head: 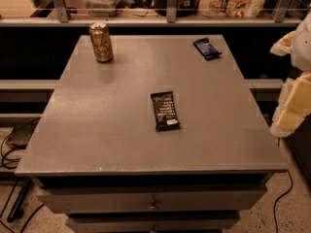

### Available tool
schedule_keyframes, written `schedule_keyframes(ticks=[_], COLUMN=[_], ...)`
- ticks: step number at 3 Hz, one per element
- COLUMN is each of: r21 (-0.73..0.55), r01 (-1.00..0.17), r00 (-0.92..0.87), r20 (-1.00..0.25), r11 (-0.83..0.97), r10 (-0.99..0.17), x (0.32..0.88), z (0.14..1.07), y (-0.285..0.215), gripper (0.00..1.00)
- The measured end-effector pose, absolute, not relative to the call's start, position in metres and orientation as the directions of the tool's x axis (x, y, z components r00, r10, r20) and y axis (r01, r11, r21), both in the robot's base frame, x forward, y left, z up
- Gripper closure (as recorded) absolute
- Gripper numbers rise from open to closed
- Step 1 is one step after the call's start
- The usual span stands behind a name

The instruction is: Pick orange can

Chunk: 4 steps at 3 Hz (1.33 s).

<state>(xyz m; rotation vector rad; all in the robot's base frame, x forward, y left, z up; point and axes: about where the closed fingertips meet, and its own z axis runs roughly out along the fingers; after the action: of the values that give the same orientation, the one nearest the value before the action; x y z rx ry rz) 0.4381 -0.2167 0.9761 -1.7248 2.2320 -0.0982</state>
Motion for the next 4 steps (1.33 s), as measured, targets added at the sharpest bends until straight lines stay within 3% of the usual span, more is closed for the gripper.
schedule_keyframes(ticks=[2, 4], r21=[-0.239, -0.22], r01=[-0.938, -0.952], r00=[-0.185, -0.075], r20=[-0.266, -0.512], r11=[0.251, 0.215], r10=[-0.946, -0.856], x=[0.44, 0.461], z=[0.975, 0.964], y=[-0.214, -0.174], gripper=[0.0, 0.0])
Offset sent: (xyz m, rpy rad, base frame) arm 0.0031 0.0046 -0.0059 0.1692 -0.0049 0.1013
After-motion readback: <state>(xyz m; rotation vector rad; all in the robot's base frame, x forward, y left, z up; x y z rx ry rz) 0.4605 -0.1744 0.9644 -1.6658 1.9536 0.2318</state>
